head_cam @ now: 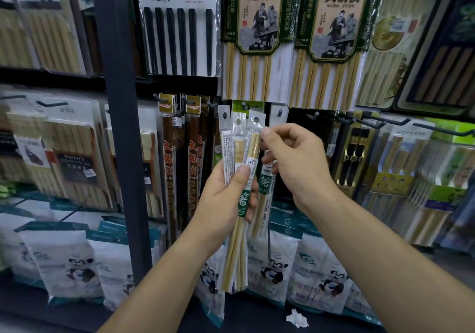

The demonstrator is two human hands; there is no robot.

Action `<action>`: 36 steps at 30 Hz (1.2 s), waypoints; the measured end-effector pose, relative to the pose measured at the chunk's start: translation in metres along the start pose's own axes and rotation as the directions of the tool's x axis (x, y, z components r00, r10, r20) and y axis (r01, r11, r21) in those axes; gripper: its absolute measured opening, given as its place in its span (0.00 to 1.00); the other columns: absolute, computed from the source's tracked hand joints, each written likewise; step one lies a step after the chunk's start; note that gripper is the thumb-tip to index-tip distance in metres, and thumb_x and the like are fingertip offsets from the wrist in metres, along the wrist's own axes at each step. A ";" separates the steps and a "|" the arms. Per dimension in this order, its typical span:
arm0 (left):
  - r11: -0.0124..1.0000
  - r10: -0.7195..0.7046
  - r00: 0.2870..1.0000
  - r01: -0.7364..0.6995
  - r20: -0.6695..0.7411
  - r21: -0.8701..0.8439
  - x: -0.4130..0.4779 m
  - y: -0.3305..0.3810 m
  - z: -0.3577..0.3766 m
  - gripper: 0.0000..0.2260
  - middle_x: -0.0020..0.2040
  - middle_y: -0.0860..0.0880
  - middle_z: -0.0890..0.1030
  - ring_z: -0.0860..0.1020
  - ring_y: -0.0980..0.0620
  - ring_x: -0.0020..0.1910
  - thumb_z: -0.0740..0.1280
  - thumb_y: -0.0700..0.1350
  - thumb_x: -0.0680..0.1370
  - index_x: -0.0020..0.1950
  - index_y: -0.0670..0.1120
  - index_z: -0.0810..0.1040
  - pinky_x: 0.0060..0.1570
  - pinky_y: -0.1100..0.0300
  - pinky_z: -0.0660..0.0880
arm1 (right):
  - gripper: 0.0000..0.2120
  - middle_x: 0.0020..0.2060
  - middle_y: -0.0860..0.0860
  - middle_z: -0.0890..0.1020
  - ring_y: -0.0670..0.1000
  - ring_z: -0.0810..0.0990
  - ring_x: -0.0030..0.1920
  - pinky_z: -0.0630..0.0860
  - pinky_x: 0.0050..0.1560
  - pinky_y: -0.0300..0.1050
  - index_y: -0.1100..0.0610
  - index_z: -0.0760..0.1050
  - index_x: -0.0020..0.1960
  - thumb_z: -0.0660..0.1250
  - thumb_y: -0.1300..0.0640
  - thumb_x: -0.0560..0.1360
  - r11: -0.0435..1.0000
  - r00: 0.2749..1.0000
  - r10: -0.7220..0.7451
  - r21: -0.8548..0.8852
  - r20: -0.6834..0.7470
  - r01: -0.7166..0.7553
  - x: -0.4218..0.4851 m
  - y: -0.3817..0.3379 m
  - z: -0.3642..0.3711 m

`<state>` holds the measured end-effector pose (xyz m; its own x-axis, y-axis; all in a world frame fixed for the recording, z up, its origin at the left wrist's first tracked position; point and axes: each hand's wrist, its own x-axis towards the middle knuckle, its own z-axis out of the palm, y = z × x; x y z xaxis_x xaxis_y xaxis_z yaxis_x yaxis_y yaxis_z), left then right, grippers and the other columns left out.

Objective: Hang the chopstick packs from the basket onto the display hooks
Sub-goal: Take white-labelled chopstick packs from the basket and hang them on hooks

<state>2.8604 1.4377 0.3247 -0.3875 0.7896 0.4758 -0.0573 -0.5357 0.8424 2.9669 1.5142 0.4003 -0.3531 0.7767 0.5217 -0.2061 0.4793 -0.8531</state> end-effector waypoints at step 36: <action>0.986 -0.158 0.981 0.152 -0.110 -0.065 0.004 0.003 -0.009 0.10 0.39 0.49 0.79 0.76 0.53 0.34 0.66 0.52 0.80 0.48 0.47 0.81 0.28 0.60 0.72 | 0.13 0.34 0.55 0.75 0.51 0.72 0.37 0.71 0.40 0.47 0.67 0.78 0.43 0.68 0.57 0.79 0.992 0.982 0.079 -0.085 -0.170 -0.095 0.031 0.005 -0.012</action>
<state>2.8504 1.4371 0.3266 -0.4727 0.8265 0.3057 -0.1749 -0.4279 0.8867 2.9655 1.5460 0.4123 -0.2079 0.8704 0.4463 -0.0937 0.4364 -0.8948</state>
